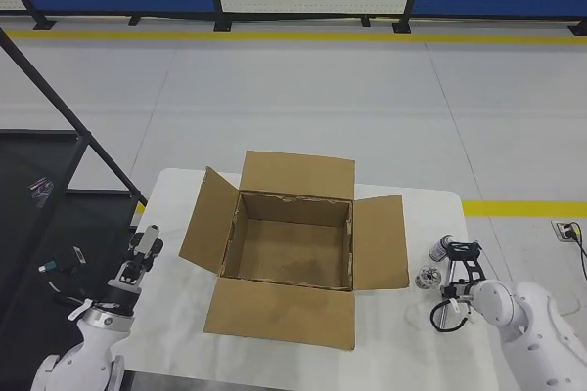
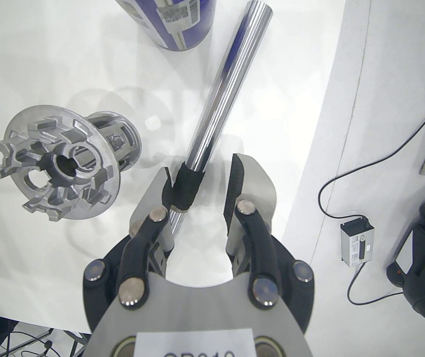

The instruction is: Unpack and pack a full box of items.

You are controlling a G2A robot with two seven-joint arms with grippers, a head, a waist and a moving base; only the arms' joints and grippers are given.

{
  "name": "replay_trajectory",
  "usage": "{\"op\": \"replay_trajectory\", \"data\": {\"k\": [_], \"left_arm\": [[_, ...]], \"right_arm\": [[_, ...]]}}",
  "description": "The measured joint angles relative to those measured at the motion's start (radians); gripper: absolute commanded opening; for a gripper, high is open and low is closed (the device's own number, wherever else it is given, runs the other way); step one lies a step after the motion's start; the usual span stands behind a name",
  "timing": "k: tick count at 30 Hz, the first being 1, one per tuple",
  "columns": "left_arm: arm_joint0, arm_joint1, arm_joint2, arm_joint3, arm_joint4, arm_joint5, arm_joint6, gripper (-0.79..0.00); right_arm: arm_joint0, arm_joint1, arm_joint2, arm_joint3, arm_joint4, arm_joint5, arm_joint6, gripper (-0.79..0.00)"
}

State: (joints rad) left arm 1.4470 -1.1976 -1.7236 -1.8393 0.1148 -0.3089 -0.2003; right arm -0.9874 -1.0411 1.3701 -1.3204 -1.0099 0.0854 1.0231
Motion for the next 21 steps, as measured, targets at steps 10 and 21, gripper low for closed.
{"op": "replay_trajectory", "data": {"k": [10, 21], "left_arm": [[0.006, 0.000, -0.007, -0.003, 0.000, 0.002, 0.003, 0.000], [0.006, 0.000, -0.009, -0.003, 0.000, 0.000, 0.009, 0.000]], "right_arm": [[0.021, -0.007, -0.024, 0.027, -0.009, 0.013, -0.003, -0.640], [0.024, -0.001, 0.017, 0.017, 0.009, -0.011, -0.007, -0.785]]}}
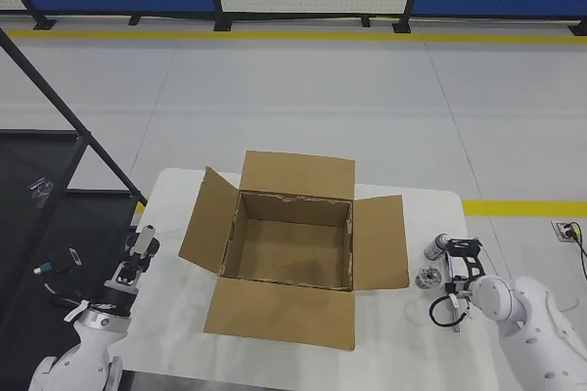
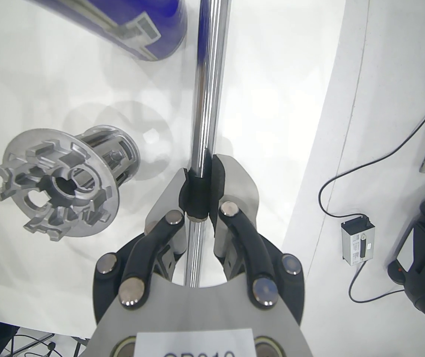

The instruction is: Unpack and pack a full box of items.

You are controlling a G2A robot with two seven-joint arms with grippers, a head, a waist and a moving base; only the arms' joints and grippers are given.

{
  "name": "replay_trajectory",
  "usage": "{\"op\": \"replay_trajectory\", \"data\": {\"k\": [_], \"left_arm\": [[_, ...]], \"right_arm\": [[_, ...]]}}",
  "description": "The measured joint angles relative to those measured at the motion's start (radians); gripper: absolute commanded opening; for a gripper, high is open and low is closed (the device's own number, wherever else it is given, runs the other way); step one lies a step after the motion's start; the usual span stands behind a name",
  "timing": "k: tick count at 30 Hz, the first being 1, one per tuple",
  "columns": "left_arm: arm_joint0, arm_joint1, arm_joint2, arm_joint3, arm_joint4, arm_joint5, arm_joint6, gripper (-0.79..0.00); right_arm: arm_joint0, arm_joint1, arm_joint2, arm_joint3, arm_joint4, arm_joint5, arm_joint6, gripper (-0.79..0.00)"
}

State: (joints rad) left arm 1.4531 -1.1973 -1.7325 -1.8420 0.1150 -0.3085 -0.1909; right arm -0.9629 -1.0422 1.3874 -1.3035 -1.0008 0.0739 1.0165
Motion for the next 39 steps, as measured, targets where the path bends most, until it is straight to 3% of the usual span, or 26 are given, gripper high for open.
{"op": "replay_trajectory", "data": {"k": [8, 12, 19, 24, 28, 34, 39], "left_arm": [[-0.006, 0.000, 0.004, 0.004, 0.000, -0.001, -0.001, 0.000], [-0.013, 0.000, 0.010, 0.004, 0.006, 0.002, -0.005, 0.000], [-0.011, 0.000, 0.004, -0.001, 0.006, 0.000, 0.002, 0.000], [0.010, 0.000, -0.023, -0.008, -0.014, -0.006, 0.027, 0.000], [0.027, -0.001, -0.046, -0.016, -0.027, -0.011, 0.047, 0.000], [0.050, -0.002, -0.081, -0.023, -0.046, -0.018, 0.071, 0.000], [0.062, -0.002, -0.099, -0.027, -0.054, -0.020, 0.080, 0.000]], "right_arm": [[-0.070, 0.024, 0.133, -0.136, 0.041, -0.053, -0.010, -0.785], [-0.119, 0.031, 0.205, -0.291, 0.066, -0.044, -0.081, -0.785], [-0.138, 0.023, 0.195, -0.548, 0.121, -0.038, -0.217, -0.785], [-0.068, 0.006, 0.068, -0.623, 0.150, -0.077, -0.315, -0.785], [0.028, -0.014, -0.084, -0.595, 0.163, -0.131, -0.351, -0.785], [0.225, -0.068, -0.358, -0.424, 0.164, -0.212, -0.383, -0.785], [0.342, -0.130, -0.546, -0.256, 0.114, -0.185, -0.544, -0.785]]}}
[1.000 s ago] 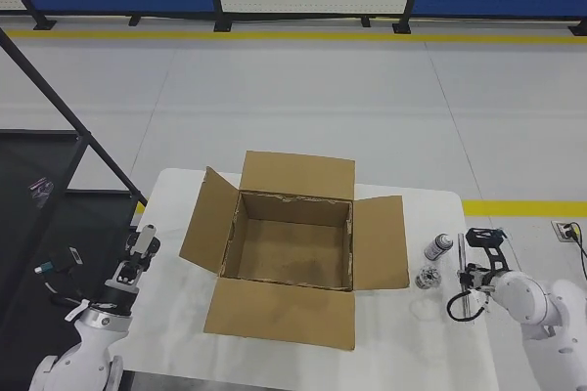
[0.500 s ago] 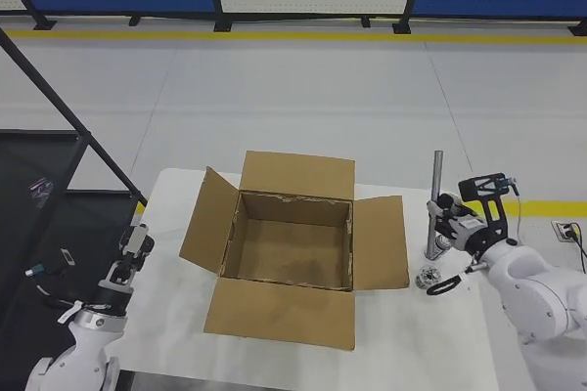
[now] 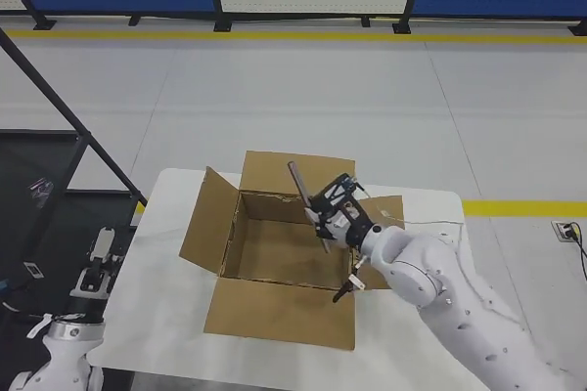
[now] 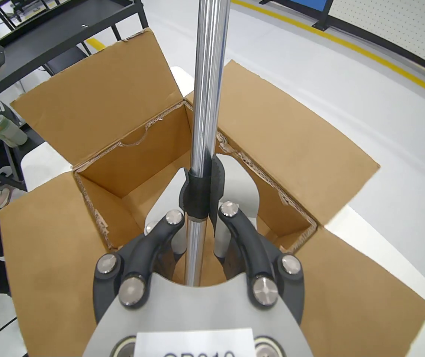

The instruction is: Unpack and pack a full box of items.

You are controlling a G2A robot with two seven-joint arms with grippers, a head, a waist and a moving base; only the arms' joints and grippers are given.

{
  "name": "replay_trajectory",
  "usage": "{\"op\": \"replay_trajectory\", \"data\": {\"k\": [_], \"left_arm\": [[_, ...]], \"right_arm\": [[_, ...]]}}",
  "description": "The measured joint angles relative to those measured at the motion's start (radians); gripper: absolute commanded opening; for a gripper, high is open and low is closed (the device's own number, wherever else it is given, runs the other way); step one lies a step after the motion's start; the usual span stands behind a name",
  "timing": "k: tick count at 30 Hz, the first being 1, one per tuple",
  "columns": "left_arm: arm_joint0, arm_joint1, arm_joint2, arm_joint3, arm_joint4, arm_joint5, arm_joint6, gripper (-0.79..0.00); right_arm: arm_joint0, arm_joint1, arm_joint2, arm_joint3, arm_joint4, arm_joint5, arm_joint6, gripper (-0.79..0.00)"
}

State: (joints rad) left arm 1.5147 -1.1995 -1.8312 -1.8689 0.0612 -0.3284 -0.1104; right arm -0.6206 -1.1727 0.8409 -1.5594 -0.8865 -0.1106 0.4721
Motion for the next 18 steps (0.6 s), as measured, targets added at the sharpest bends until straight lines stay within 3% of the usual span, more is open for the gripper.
{"op": "replay_trajectory", "data": {"k": [4, 18], "left_arm": [[0.002, 0.000, -0.006, -0.002, -0.003, -0.001, 0.001, 0.000], [-0.002, 0.000, -0.027, 0.017, -0.020, -0.009, -0.014, 0.000]], "right_arm": [[0.063, -0.057, -0.122, 0.132, -0.027, 0.080, -0.083, -0.785], [0.209, -0.218, -0.316, 0.544, 0.045, 0.037, -0.061, -0.785]]}}
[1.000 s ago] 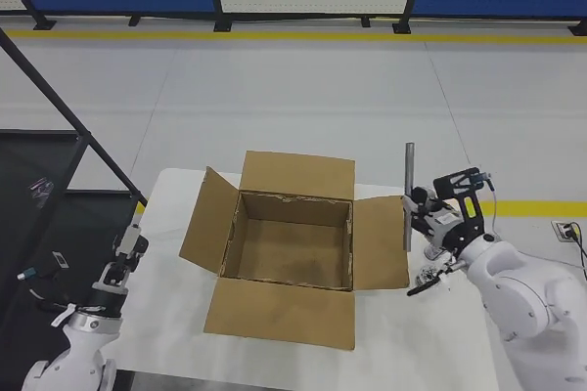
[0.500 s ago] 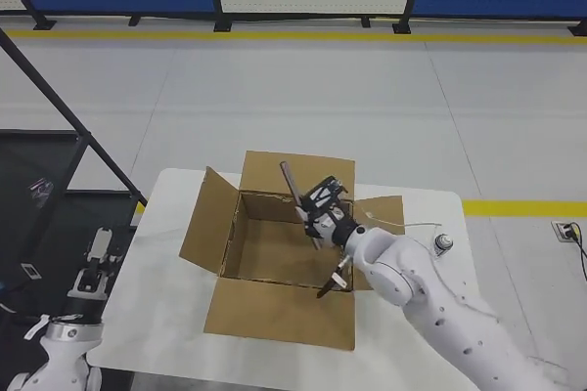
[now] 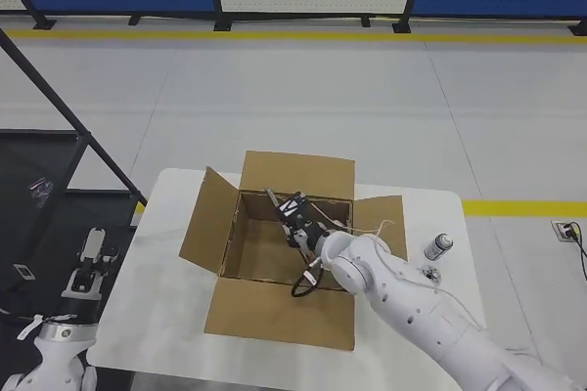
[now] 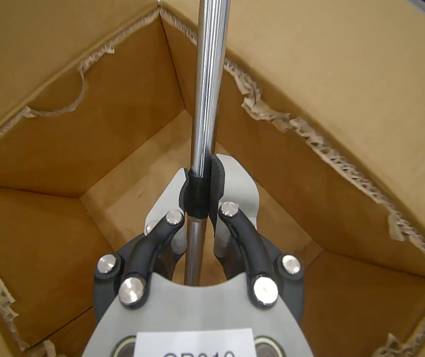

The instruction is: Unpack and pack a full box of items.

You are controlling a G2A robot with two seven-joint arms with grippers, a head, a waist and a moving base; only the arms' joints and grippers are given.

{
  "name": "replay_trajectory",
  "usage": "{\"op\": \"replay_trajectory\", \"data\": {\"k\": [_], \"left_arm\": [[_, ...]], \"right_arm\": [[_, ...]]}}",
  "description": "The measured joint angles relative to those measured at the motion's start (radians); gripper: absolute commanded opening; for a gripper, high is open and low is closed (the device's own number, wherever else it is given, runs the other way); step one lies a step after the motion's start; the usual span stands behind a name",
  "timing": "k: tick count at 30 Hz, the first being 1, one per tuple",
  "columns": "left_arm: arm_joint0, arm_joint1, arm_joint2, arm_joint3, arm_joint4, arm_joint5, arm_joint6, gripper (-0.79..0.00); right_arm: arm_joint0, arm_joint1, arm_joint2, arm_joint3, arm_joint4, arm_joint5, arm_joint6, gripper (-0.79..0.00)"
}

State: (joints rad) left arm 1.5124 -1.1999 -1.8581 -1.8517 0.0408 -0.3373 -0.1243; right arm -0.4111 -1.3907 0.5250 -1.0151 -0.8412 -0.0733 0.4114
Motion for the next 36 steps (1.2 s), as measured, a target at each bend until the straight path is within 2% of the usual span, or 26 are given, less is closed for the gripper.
{"op": "replay_trajectory", "data": {"k": [3, 9, 12, 16, 18, 24, 31, 36], "left_arm": [[0.000, 0.000, -0.001, 0.001, 0.000, 0.001, -0.003, 0.000], [-0.001, 0.000, -0.001, 0.000, 0.003, -0.002, -0.009, 0.000], [0.000, -0.001, -0.001, 0.000, 0.003, -0.004, -0.009, 0.000], [0.004, -0.002, -0.002, -0.003, 0.003, -0.005, -0.006, 0.000], [0.007, -0.002, -0.004, -0.005, 0.003, -0.005, -0.003, 0.000], [0.012, -0.003, -0.007, -0.010, 0.005, -0.007, -0.002, 0.000], [0.010, -0.004, 0.001, -0.016, 0.009, -0.007, -0.008, 0.000], [0.003, -0.004, 0.007, -0.018, 0.016, -0.002, -0.017, 0.000]], "right_arm": [[0.026, -0.027, -0.027, 0.066, 0.005, -0.050, 0.071, -0.785], [0.064, -0.074, -0.047, 0.174, 0.021, -0.088, 0.120, -0.785], [0.084, -0.095, -0.061, 0.219, 0.025, -0.127, 0.183, -0.785], [0.101, -0.124, -0.077, 0.272, 0.024, -0.137, 0.237, -0.785], [0.107, -0.138, -0.081, 0.300, 0.024, -0.141, 0.247, -0.634], [0.124, -0.167, -0.081, 0.368, 0.022, -0.165, 0.248, -0.533], [0.138, -0.174, -0.054, 0.400, 0.018, -0.189, 0.234, -0.523], [0.131, -0.147, -0.010, 0.355, 0.020, -0.256, 0.252, -0.502]]}}
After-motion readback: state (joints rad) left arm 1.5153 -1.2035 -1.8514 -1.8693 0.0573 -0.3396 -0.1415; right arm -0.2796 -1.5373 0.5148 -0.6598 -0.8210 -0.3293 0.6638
